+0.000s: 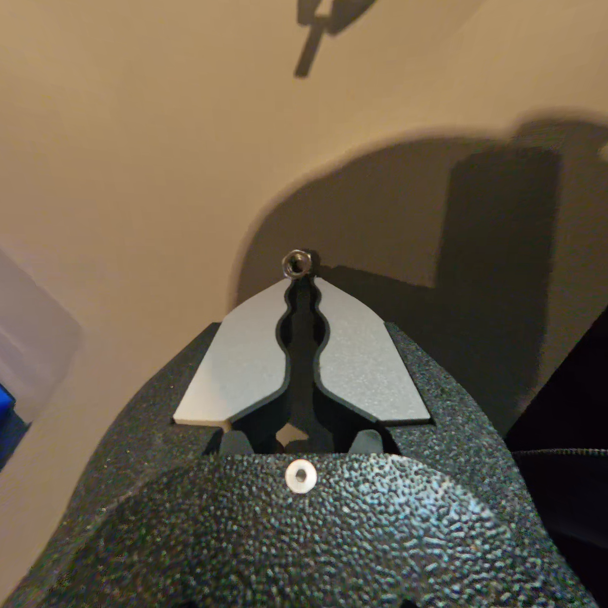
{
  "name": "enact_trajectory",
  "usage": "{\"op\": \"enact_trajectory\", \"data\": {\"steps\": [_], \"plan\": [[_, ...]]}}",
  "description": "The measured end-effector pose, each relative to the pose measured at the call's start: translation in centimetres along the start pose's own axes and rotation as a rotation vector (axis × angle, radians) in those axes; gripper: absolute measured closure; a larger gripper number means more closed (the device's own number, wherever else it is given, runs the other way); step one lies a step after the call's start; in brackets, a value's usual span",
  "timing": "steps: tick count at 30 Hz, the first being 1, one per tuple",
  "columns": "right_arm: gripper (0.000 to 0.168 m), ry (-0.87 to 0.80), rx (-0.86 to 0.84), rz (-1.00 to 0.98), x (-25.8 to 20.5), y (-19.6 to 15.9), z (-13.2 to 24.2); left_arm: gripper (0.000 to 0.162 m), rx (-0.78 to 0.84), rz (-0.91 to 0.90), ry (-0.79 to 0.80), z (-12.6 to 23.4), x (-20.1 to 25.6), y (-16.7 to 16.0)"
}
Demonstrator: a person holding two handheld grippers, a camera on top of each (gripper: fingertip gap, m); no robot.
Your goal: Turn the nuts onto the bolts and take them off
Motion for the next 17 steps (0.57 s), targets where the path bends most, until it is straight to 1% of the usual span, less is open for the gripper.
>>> {"op": "enact_trajectory", "data": {"steps": [1,6,9,12,17], "plan": [[0.152,0.000,0.000,-0.001,0.0,0.0,0.0,0.155,0.008,0.009,-0.004,0.1,0.1,-0.1],[0.152,-0.001,-0.002,0.001,0.0,0.0,0.0,0.149,-0.018,-0.002,-0.008,0.5,-0.3,0.3],[0.152,-0.001,-0.002,0.002,0.0,0.0,0.0,0.145,-0.058,-0.032,-0.050,0.3,-0.7,0.9],[0.152,0.004,-0.003,0.001,0.0,0.0,0.0,0.144,-0.111,-0.129,-0.071,0.1,-1.1,1.2],[0.152,0.010,-0.008,-0.001,-0.1,0.0,-0.1,0.144,-0.184,-0.345,-0.149,0.0,-2.0,1.9]]}}
Point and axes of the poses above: each gripper's, where its closed fingertips meet, z back along the fingers, y out of its top, x = y × z across the jaws, the point moved 8 cm from there along z, back along the fingers, and after that the axes turned 7 degrees about -x, right-handed, at the moved point
